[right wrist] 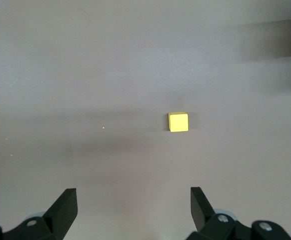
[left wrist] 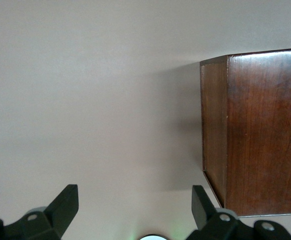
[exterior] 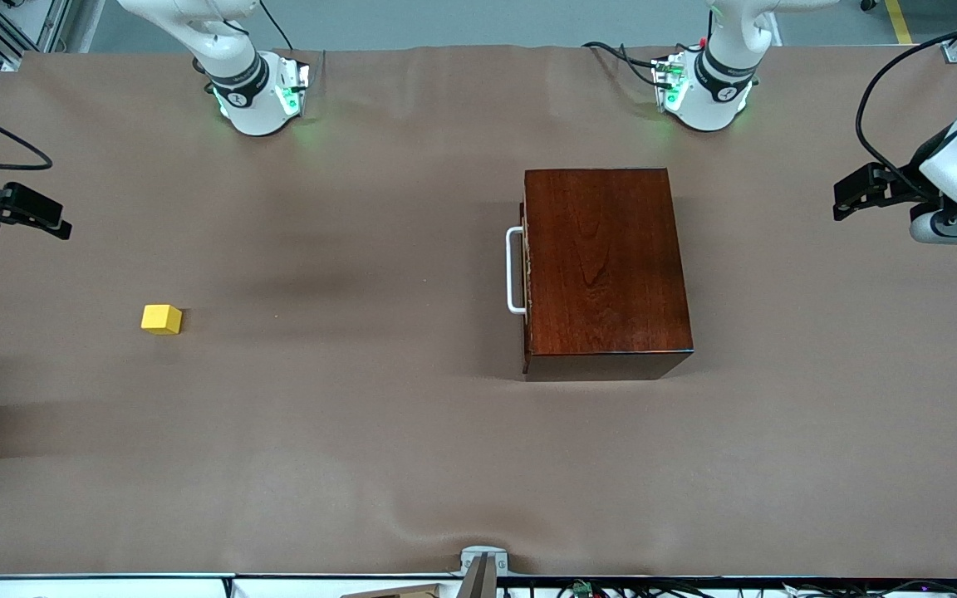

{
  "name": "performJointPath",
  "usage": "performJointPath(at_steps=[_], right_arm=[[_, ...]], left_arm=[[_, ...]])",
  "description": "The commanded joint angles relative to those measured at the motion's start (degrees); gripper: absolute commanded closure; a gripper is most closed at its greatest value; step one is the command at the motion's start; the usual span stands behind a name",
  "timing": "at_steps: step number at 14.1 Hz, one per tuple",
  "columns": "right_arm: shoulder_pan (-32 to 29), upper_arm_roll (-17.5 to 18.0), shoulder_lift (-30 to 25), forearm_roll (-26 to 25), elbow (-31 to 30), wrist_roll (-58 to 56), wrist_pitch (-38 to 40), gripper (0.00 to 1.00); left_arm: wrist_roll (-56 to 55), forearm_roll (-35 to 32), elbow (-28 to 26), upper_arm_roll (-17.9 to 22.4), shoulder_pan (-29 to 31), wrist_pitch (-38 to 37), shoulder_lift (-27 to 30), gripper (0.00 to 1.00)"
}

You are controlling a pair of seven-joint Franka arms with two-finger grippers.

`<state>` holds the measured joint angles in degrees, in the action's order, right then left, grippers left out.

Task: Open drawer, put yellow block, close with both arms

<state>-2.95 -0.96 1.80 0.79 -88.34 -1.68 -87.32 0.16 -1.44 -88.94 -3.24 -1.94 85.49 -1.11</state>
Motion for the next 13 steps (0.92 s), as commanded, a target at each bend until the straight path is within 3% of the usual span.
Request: performJointPath(at_steps=[1, 13], right_arm=[[-1.0, 0.7, -0.7, 0.1, -0.2, 0.1, 0.1, 0.00], [-1.0, 0.8, -0.7, 0.1, -0.2, 0.2, 0.1, 0.00]], left_arm=[[1.1, -0.6, 0.8, -0.4, 0.1, -1.0, 0.1, 0.00], [-2.4, 0.3, 3.7, -0.4, -1.0, -1.1, -1.4, 0.00]])
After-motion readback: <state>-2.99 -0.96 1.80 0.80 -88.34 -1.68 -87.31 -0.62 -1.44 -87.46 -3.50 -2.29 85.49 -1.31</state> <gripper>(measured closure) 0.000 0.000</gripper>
